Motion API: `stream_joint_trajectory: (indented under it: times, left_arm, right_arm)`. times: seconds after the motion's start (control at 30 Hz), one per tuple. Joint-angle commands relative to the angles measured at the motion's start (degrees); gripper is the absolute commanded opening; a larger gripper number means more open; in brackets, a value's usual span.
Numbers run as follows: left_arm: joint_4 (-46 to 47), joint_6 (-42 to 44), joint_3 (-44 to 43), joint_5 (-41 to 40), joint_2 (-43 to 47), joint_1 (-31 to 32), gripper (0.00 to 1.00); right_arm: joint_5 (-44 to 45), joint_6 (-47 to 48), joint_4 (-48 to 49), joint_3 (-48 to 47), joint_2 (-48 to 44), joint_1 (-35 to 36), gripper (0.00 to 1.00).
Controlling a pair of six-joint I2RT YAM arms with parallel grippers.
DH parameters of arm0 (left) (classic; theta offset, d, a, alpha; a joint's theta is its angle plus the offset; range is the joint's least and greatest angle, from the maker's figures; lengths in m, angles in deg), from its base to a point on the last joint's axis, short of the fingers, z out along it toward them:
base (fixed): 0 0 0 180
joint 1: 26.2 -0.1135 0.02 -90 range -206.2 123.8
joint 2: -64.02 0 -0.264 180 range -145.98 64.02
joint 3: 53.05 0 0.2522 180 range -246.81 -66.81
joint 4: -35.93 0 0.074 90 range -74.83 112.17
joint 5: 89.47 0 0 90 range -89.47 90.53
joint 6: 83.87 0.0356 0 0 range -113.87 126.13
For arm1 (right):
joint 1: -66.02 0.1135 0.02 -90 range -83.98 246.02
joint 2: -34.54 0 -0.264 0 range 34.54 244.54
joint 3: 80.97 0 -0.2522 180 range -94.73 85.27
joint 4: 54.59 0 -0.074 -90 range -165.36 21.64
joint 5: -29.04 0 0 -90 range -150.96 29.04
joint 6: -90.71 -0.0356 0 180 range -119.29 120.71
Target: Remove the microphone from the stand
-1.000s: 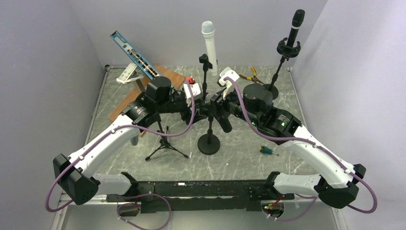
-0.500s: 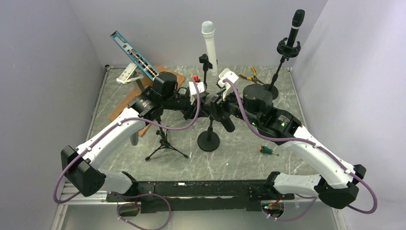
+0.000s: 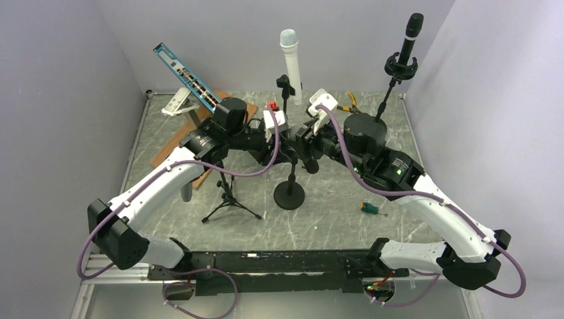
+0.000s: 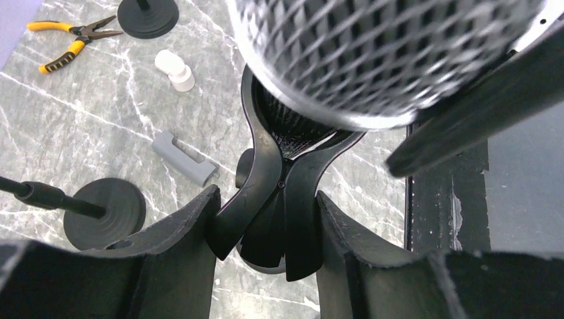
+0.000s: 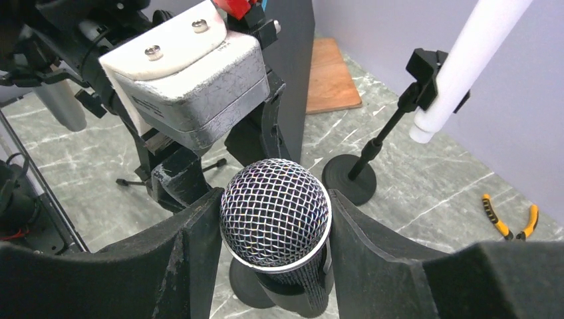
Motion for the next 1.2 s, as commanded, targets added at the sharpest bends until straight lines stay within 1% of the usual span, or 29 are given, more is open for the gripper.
stream_joint_trajectory:
  times: [0.0,0.1,0.17,0.33,0.43,0.47,0.53,0.57,0.6,0.63,0.7,0.87,1.17]
  left_arm:
    - [-0.1,2.4,-1.3,-0.9,-1.8,-0.1,0.00]
    - [0.2,2.0,-1.0,-0.8,-1.9,-0.2,0.00]
    - [-0.1,2.0,-1.0,-0.8,-2.0,-0.2,0.00]
    - [0.3,1.6,-0.6,-0.2,-1.2,-0.2,0.00]
    - [0.6,1.1,-0.9,0.7,-1.0,-0.1,0.00]
    - [0.1,1.1,-1.2,1.1,-1.1,-0.2,0.08]
    - [0.6,0.0,-1.1,1.7,-0.6,-0.2,0.40]
    - [1.4,-0.4,-0.5,1.6,-0.2,-0.1,0.60]
    - [2.4,-0.8,0.3,1.8,0.3,-0.1,0.72]
    - [3.1,-0.9,0.7,1.6,0.7,-0.1,0.75]
    - [3.6,-0.9,0.5,1.1,0.9,-0.2,0.77]
    - [2.4,-0.3,-1.9,1.0,-0.4,-0.3,0.78]
    - [4.7,-1.3,-1.7,2.2,-1.2,0.2,0.80]
  right_arm:
    - [3.5,1.1,5.2,-5.6,-3.7,-0.1,0.00]
    - [4.3,1.0,9.1,-4.8,-5.8,-0.1,0.00]
    - [4.6,1.1,10.4,-6.1,-5.5,0.0,0.00]
    - [2.3,1.8,9.3,-10.7,-1.3,0.0,0.00]
    - [1.6,1.9,9.0,-9.0,-1.2,0.0,0.00]
    - [1.4,1.8,9.1,-7.7,-1.7,-0.1,0.00]
    - [0.9,1.6,8.8,-5.4,-2.7,0.0,0.00]
    - [0.8,1.4,8.4,-4.6,-2.9,0.0,0.00]
    - [0.8,1.2,8.1,-3.9,-3.2,0.0,0.00]
    - [0.9,0.9,7.9,-3.1,-3.5,0.0,0.00]
    - [0.9,0.7,7.6,-2.5,-3.9,0.0,0.00]
    - [0.4,0.6,6.5,-2.8,-3.7,-0.1,0.00]
    - [-0.7,0.4,6.3,-3.0,-3.0,-0.1,0.00]
